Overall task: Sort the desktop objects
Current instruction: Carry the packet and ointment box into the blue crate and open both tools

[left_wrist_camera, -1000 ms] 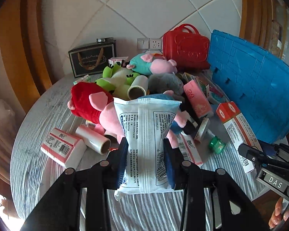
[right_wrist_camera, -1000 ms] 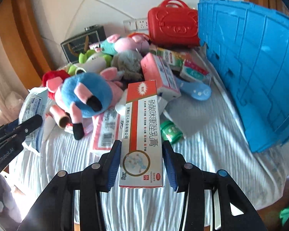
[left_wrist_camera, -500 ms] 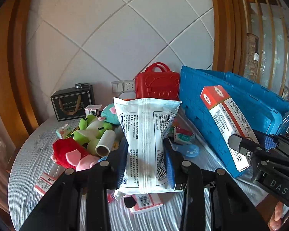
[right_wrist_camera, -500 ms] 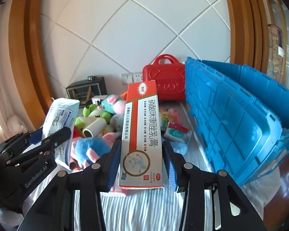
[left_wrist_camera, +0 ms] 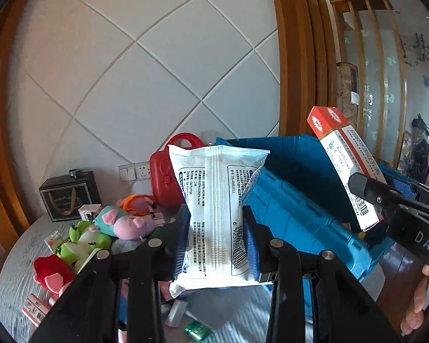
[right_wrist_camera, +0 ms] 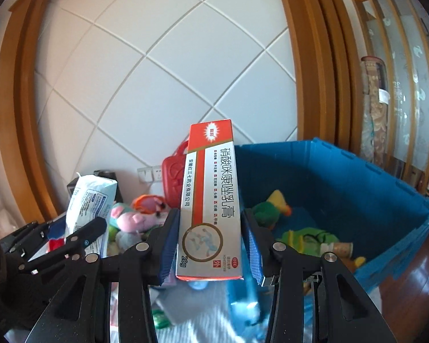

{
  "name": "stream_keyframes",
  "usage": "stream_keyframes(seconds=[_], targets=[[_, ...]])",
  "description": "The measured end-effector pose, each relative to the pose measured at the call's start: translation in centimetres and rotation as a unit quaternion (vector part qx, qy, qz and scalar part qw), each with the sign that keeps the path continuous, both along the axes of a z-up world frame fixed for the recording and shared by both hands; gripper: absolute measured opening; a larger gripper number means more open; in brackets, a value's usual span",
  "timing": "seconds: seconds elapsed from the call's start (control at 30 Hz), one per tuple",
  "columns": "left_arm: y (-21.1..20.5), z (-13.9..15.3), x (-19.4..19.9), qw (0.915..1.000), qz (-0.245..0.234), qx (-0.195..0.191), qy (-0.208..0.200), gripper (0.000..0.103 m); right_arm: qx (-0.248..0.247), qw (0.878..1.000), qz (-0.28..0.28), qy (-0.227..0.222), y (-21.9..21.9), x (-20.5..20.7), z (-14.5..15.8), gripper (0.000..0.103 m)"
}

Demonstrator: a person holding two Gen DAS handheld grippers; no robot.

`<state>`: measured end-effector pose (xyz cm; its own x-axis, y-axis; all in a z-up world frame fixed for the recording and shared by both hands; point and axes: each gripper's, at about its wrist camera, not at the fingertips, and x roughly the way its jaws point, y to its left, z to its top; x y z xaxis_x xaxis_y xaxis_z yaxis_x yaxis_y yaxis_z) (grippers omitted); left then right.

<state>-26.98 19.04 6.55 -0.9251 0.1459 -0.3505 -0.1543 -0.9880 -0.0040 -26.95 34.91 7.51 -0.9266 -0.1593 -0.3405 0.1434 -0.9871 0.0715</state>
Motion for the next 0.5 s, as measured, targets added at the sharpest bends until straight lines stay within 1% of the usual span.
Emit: stream_keyframes(seconds=[0.07,0.13,0.27,0.4,0.5], targets=[[3.8,1.0,-1.1,1.0000,-0.005,0.002,-0.001,0.034,0.001,1.000,-0.009,0.006,3.7,-1.0,0.5,0.042],[7.8,1.9,-2.5,0.9997,-0.012,0.010,-0.020,0.034,0.005,1.000,-0.016,0.002,7.5,-2.4,0.8,0.042],[15.4,3.1,-5.2,0.9977,-0.032,0.031,-0.050,0.034,0.014,0.999,-0.024,-0.027,15.2,-5.3,0.4,0.042],[21.6,2.8,-7.8,0.9966,-0.024,0.014,-0.077,0.034,0.037,0.998,-0.019,-0.049,20.7,-8.2,0.0,0.042],[24.5,2.3,-9.0,0.9958,-0.013,-0.003,-0.091,0.034,0.041,0.997,-0.011,-0.059,23.4,-10.6,-0.5,0.042]])
